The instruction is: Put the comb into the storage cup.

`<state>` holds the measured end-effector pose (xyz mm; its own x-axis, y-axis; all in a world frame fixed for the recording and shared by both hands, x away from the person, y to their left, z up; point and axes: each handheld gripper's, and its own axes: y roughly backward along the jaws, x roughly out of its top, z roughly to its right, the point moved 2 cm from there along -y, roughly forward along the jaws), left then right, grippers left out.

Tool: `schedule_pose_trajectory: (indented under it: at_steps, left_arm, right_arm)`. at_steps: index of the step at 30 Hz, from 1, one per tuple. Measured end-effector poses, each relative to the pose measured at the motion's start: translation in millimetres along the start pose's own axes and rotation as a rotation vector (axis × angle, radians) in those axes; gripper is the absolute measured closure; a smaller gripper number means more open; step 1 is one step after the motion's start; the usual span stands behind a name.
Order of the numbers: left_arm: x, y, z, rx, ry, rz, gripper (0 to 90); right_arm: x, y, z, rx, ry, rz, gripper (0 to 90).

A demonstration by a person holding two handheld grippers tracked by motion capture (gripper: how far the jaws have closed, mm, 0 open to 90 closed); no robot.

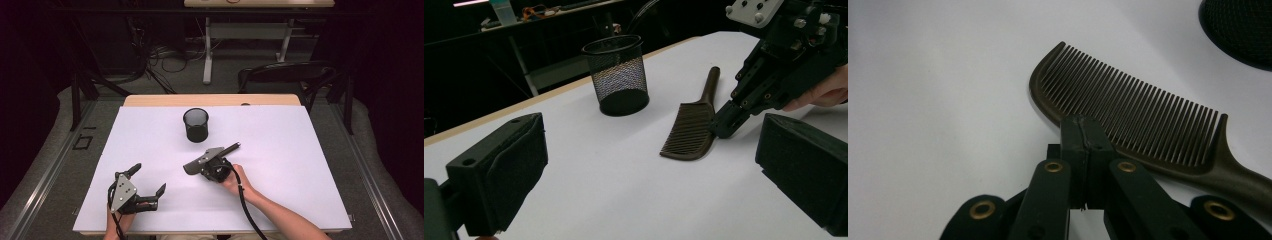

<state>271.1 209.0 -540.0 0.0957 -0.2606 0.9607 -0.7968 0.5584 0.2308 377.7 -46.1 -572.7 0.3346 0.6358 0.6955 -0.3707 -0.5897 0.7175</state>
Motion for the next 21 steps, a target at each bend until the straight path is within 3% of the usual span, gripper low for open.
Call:
schedule_pose_trajectory:
  at_steps: [21]
  left_arm:
    - [-0.2,-0.9,0.1,-0.004,-0.001,-0.003,0.3]
  right_arm:
    - [10.1,-10.9,7.7,-0.014,-0.025,-0.001,90.0]
